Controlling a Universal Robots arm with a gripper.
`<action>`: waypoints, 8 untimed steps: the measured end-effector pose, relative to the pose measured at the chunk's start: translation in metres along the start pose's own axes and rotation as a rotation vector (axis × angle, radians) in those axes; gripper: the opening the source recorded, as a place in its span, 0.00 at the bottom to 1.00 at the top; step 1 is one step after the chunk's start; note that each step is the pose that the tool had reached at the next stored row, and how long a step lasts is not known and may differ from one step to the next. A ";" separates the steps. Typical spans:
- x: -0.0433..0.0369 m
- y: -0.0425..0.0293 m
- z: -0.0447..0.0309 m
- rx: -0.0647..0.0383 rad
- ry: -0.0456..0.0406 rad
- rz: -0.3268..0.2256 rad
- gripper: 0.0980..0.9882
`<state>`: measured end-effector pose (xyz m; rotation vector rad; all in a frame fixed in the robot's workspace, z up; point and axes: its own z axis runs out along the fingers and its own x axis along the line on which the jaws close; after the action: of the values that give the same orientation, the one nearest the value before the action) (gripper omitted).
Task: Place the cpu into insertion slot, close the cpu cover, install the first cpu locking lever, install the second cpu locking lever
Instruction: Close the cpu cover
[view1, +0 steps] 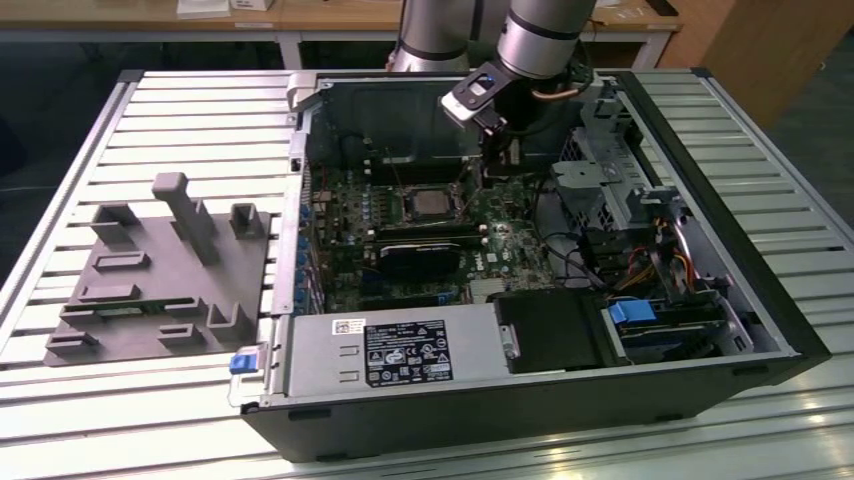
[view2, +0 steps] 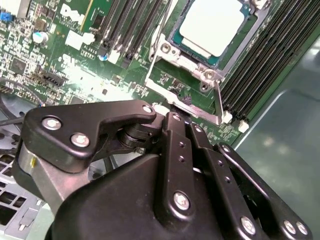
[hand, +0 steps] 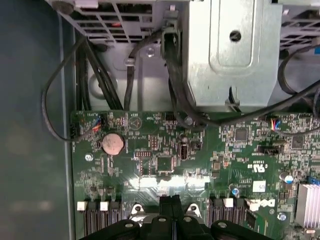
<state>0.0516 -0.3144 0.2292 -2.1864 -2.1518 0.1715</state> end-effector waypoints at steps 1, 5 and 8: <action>0.0000 -0.0017 0.0002 -0.001 0.0001 0.000 0.00; -0.0002 -0.0085 0.0010 -0.004 0.0006 0.000 0.00; -0.0002 -0.0129 0.0016 -0.006 0.0017 0.000 0.00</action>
<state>0.0386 -0.3144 0.2293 -2.1889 -2.1540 0.1637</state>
